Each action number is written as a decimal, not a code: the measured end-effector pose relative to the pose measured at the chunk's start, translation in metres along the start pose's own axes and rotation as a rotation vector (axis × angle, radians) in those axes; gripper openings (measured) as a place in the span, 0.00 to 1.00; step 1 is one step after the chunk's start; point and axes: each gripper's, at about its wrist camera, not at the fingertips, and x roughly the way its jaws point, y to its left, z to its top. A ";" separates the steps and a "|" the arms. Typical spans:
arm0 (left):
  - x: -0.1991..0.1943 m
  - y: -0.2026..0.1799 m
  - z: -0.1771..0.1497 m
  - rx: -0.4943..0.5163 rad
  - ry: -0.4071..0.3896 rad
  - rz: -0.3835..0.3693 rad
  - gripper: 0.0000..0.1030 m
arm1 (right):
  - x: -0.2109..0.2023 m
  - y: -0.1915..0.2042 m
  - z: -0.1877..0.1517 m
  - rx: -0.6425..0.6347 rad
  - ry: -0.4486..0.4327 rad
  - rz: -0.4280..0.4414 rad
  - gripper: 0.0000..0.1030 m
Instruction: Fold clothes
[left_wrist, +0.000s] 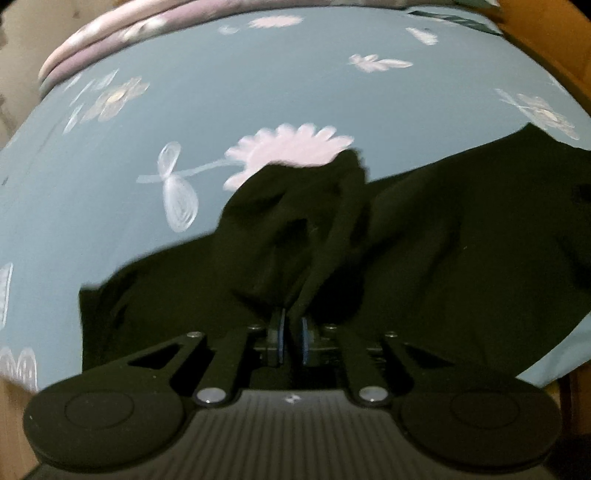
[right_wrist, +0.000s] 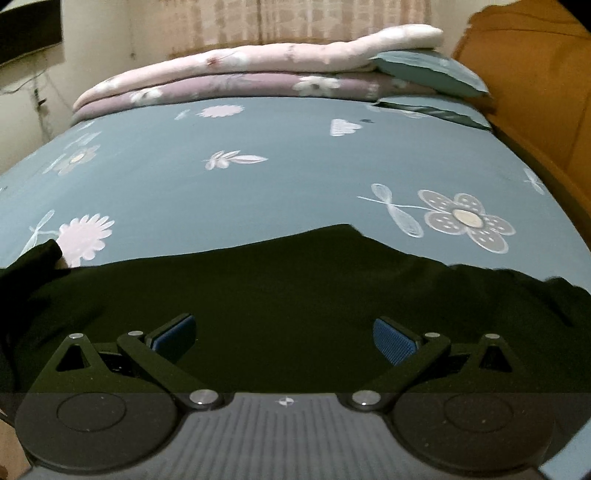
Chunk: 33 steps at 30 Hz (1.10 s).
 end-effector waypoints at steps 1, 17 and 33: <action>0.001 0.004 -0.004 -0.018 0.009 0.003 0.12 | 0.002 0.002 0.001 -0.007 0.003 0.009 1.00; -0.014 0.040 -0.017 -0.201 -0.031 -0.225 0.57 | 0.014 0.029 0.011 -0.021 0.033 0.160 1.00; -0.006 0.092 -0.019 -0.294 -0.085 -0.304 0.75 | 0.060 0.140 0.033 0.157 0.260 0.850 1.00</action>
